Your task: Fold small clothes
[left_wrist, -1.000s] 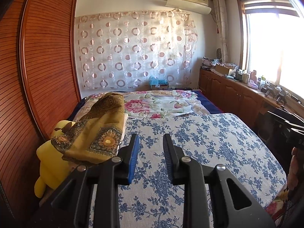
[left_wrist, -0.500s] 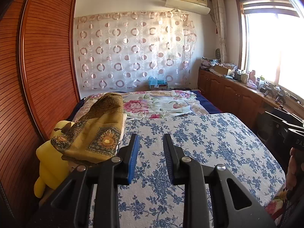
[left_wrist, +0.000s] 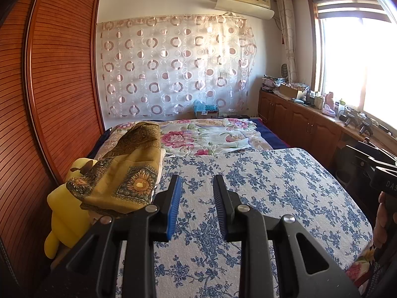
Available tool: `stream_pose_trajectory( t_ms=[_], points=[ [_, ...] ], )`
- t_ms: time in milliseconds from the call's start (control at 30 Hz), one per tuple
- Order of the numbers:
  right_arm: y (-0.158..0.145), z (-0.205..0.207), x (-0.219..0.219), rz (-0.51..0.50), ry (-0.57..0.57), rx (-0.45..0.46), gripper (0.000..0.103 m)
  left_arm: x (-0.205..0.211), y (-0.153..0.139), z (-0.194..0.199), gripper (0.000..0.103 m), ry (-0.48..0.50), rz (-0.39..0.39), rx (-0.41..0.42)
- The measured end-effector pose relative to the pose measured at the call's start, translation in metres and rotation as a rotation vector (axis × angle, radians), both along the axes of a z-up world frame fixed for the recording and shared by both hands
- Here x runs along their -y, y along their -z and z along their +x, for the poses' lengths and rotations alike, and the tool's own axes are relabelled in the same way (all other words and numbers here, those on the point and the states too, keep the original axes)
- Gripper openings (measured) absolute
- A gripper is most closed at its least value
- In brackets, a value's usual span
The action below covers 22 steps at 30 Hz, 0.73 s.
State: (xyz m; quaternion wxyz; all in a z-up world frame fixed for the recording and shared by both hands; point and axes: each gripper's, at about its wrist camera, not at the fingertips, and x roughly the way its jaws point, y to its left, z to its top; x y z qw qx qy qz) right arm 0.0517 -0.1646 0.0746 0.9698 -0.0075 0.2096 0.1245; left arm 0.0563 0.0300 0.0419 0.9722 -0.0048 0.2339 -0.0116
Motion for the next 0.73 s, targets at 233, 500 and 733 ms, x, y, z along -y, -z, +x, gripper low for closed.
stream_pose_trajectory(
  t_ms=[233, 500, 733],
  points=[
    [0.0002, -0.0001, 0.0008, 0.001, 0.000, 0.001, 0.088, 0.0015, -0.0014, -0.0012, 0.026, 0.001, -0.001, 0.001],
    [0.0009, 0.0002, 0.0017, 0.002, -0.001, 0.001, 0.088, 0.0038, -0.0031, -0.0021, 0.026, 0.003, 0.000, 0.003],
    [0.0014, 0.0002, 0.0021, 0.002, 0.001, 0.001, 0.088, 0.0038, -0.0028, -0.0021, 0.026, 0.002, 0.000, 0.002]
  ],
)
